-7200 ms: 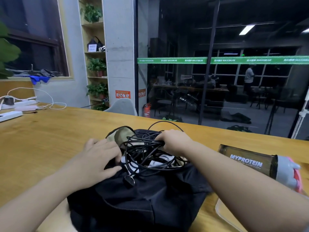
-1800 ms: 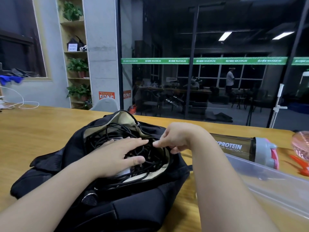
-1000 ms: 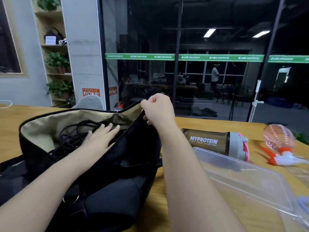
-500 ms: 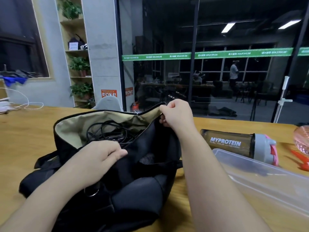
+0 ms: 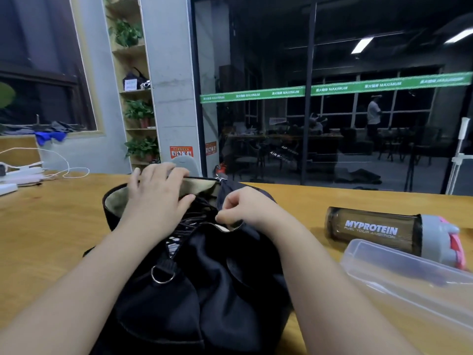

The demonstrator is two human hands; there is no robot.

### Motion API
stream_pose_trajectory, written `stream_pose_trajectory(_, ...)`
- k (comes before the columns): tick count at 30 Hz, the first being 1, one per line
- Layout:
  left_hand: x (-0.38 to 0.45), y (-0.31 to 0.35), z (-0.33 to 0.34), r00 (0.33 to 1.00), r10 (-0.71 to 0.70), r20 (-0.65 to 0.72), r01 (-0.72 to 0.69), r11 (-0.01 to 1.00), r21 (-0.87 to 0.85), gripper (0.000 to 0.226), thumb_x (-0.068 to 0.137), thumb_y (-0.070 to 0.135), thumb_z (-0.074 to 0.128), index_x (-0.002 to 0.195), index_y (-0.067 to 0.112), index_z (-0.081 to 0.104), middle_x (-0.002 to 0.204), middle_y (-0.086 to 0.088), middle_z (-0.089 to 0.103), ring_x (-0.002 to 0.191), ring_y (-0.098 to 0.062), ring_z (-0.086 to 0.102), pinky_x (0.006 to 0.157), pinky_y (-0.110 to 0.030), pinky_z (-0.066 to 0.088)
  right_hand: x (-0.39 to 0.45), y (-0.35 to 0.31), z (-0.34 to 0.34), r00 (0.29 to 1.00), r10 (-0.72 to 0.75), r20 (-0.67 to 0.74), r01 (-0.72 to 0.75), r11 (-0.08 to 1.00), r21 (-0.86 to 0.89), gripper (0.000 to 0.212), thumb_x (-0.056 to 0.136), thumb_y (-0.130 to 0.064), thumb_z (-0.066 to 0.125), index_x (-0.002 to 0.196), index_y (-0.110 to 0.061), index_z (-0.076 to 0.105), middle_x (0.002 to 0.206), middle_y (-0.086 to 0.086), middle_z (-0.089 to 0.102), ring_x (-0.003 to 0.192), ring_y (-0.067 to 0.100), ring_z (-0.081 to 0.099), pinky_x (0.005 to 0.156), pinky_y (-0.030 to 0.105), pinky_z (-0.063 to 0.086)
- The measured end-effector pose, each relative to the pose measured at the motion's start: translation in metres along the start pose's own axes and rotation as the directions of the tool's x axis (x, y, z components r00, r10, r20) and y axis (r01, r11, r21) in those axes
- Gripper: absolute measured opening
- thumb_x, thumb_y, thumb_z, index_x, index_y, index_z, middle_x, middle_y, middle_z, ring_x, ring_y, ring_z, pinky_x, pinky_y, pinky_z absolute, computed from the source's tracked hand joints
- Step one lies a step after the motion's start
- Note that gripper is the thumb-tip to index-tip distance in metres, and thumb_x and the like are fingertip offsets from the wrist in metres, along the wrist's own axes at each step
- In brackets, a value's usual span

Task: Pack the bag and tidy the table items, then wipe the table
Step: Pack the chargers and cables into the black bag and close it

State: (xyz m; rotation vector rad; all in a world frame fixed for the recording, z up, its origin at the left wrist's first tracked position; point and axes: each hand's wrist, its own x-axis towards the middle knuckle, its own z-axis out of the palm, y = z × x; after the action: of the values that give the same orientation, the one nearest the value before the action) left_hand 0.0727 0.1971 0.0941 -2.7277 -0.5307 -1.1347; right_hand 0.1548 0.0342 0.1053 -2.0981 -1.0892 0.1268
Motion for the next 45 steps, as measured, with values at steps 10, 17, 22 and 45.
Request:
stream_pose_trajectory(10, 0.015, -0.013, 0.022, 0.951, -0.187, 0.247, 0.187, 0.982, 0.025, 0.014, 0.095, 0.035, 0.045, 0.090, 0.024, 0.051, 0.096, -0.001, 0.061, 0.094, -0.027, 0.056, 0.073, -0.033, 0.035, 0.005, 0.010, 0.014, 0.994, 0.037, 0.106, -0.037, 0.999, -0.001, 0.024, 0.081, -0.016, 0.059, 0.058, -0.017, 0.051, 0.065, 0.004, 0.054, 0.061, 0.016, 0.047, 0.060, 0.027, 0.037)
stream_pose_trajectory(17, 0.021, 0.001, 0.022, 0.905, 0.073, 0.419, 0.019, 0.977, -0.211, 0.011, 0.088, 0.029, 0.058, 0.077, 0.029, 0.057, 0.084, 0.013, 0.060, 0.088, -0.014, 0.055, 0.079, -0.027, 0.042, 0.014, 0.010, 0.021, 0.995, -0.008, 0.104, -0.002, 0.996, 0.093, 0.026, 0.081, -0.017, 0.061, 0.057, -0.019, 0.053, 0.053, -0.006, 0.051, 0.054, 0.008, 0.044, 0.054, 0.023, 0.036)
stream_pose_trajectory(22, 0.036, 0.008, 0.032, 0.798, 0.160, 0.581, -0.066, 0.982, -0.179, 0.028, 0.087, 0.029, 0.053, 0.059, 0.022, 0.053, 0.064, 0.007, 0.056, 0.065, -0.013, 0.051, 0.065, -0.030, 0.042, 0.017, 0.011, 0.033, 0.991, 0.031, 0.132, -0.044, 0.994, 0.100, 0.030, 0.077, -0.017, 0.062, 0.051, -0.017, 0.048, 0.063, 0.002, 0.049, 0.060, 0.014, 0.041, 0.059, 0.027, 0.034)
stream_pose_trajectory(45, 0.030, 0.029, 0.086, 0.997, -0.008, 0.080, 0.029, 0.965, -0.261, 0.013, 0.090, 0.035, 0.054, 0.091, 0.026, 0.064, 0.096, 0.010, 0.065, 0.097, -0.022, 0.049, 0.077, -0.036, 0.036, 0.029, 0.023, 0.031, 0.965, 0.258, -0.050, -0.229, 0.919, 0.321, 0.014, 0.088, -0.003, 0.039, 0.079, -0.011, 0.045, 0.059, 0.005, 0.052, 0.050, 0.015, 0.051, 0.044, 0.020, 0.040)
